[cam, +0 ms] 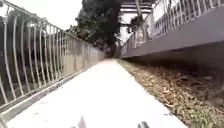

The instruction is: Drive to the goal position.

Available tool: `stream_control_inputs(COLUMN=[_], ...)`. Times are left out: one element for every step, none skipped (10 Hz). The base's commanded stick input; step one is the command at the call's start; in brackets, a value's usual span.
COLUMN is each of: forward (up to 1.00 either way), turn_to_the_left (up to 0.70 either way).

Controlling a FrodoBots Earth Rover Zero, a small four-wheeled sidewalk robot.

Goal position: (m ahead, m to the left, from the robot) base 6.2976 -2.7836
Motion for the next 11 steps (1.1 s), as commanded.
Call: stream_control_inputs(forward=[1.0,1.0,1.0,1.0,1.0,1.0,1.0,1.0,1.0,1.0,1.0], turn_to_the_left=[0.0,0.0,0.0,0.0,0.01,0.05,0.1,0.15,0.17,0.02,0.0])
